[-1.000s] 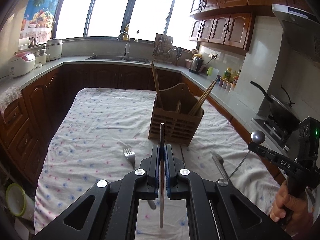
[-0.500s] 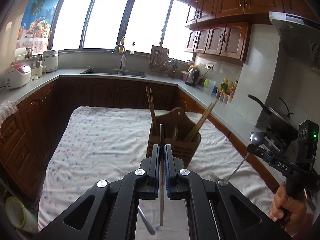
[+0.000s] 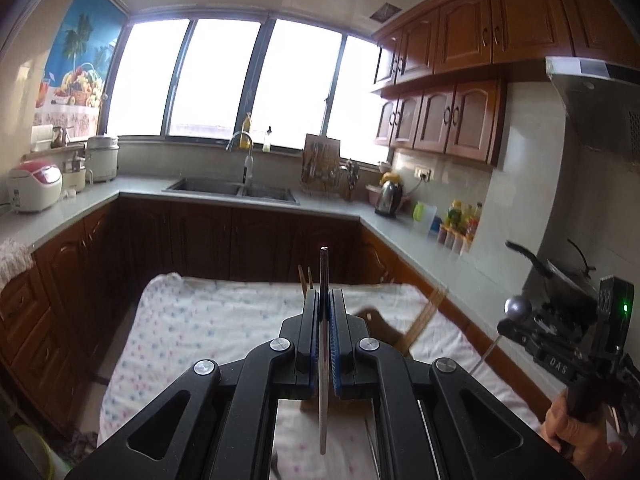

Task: Organize utensils
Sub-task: 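Lower the chopstick and spoon into the holder and open both tools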

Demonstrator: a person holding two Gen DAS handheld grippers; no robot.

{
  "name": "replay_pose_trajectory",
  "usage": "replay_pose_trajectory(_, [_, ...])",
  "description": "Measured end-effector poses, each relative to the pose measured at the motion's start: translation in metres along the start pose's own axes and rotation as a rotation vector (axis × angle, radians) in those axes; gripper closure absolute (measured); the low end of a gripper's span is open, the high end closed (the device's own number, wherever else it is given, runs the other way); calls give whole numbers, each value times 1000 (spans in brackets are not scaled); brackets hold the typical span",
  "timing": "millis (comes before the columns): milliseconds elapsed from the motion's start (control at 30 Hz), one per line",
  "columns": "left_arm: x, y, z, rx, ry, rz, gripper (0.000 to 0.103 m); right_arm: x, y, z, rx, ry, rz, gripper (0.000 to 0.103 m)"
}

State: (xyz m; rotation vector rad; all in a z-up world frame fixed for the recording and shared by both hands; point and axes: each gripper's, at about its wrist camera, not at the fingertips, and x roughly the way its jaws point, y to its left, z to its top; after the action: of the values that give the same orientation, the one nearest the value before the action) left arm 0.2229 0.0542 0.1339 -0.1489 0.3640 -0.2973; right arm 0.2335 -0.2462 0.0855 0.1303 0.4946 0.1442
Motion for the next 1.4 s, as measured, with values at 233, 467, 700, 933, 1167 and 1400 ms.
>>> replay_pose_trajectory(233, [32,8,13,-33,-63,3,100,20,7,21,-57,-37,-20,101])
replay_pose_trajectory(467, [77,7,12,-28,-112,-5,100,45,18,28,-125,-50,-47,101])
replay_pose_trajectory(700, [120,17,-10,-58,-127,-22,100,67,20,19,-160,-34,-70,101])
replay_pose_trajectory(933, [164,32,-40,-110,-106,-23,100,85,20,2,-170,-1,-78,101])
replay_pose_trajectory(1167, [197,34,-68,-108,-40,1,100,102,20,-20,-156,52,-64,101])
replay_pose_trajectory(1400, [199,36,-82,-99,6,16,100,111,9,-40,-102,97,-41,101])
